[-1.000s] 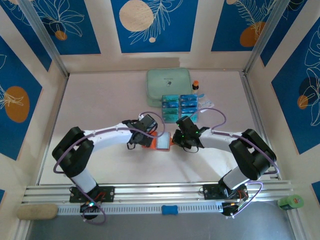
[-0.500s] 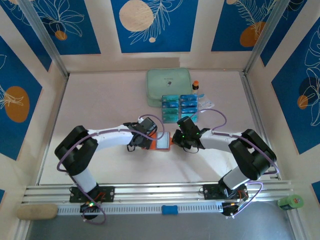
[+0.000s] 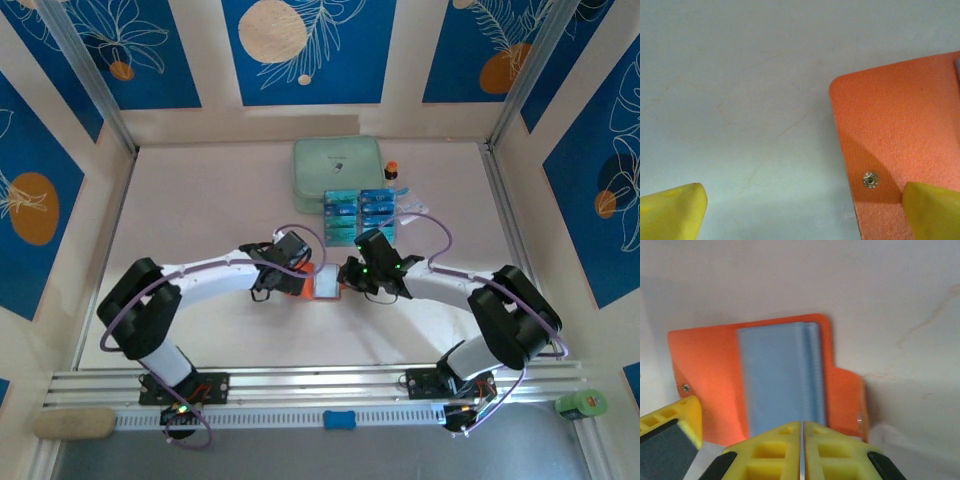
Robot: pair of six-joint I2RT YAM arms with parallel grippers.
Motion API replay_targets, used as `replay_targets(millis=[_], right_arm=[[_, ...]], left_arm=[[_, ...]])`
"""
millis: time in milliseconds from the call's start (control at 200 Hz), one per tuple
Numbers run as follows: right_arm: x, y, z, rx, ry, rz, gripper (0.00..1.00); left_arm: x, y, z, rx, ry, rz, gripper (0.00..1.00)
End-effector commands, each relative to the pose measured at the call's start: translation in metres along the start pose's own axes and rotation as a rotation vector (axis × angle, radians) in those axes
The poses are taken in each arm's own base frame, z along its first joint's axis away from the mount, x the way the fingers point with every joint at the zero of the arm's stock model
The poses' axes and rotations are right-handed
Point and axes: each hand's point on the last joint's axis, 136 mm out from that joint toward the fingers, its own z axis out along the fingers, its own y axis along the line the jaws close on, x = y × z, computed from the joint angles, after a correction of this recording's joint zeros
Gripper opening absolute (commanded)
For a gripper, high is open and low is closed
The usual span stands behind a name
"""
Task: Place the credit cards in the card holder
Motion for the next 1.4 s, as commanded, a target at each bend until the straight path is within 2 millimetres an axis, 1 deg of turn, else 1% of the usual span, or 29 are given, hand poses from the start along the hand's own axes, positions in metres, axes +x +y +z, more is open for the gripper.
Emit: replay_targets(millis=[0,110,255,305,460,545,615,755,830,920,1050,1205,1285,1395], right_arm=[[0.003,0.021,0.002,-0.056,0.03,-0.056,0.1],[0.009,0.024,0.008,-0.058,0.048,-0.064,0.07],[0.018,0.022,0.017,-0.046,0.07,-0.061,0.06],[0.02,0.02,0.02,-0.04,0.077,-0.059,0.04],[0.025,0.016,0.025,-0.028,0.085,-0.052,0.03],[0.026,0.015,0.025,-0.026,0.085,-0.051,0.02],[0.025,0.015,0.024,-0.028,0.082,-0.05,0.02],[0.025,0.016,0.022,-0.028,0.076,-0.05,0.02],[0.023,0.015,0.021,-0.027,0.07,-0.046,0.02],[0.023,0.015,0.019,-0.025,0.062,-0.044,0.02],[0.019,0.015,0.015,-0.026,0.045,-0.039,0.02],[0.016,0.011,0.012,-0.016,0.033,-0.034,0.02],[0.014,0.006,0.013,-0.004,0.028,-0.024,0.02],[0.009,-0.001,0.012,0.007,0.013,-0.007,0.02]], left_arm=[[-0.005,-0.001,-0.011,0.031,-0.007,-0.036,1.0],[-0.006,-0.002,-0.015,0.046,-0.014,-0.045,1.0],[-0.011,-0.006,-0.021,0.074,-0.029,-0.065,1.0],[-0.015,-0.007,-0.024,0.089,-0.038,-0.076,1.0],[-0.03,-0.016,-0.039,0.175,-0.065,-0.142,1.0],[-0.044,-0.028,-0.054,0.288,-0.091,-0.215,1.0],[-0.059,-0.038,-0.071,0.387,-0.125,-0.275,1.0],[-0.087,-0.066,-0.103,0.603,-0.17,-0.373,1.0],[-0.095,-0.08,-0.112,0.703,-0.171,-0.43,1.0],[-0.101,-0.095,-0.116,0.809,-0.164,-0.495,1.0],[-0.105,-0.11,-0.115,0.929,-0.156,-0.595,1.0],[-0.097,-0.118,-0.094,0.97,-0.12,-0.681,1.0],[-0.086,-0.116,-0.079,0.944,-0.097,-0.703,1.0],[-0.074,-0.104,-0.064,0.885,-0.113,-0.732,1.0]])
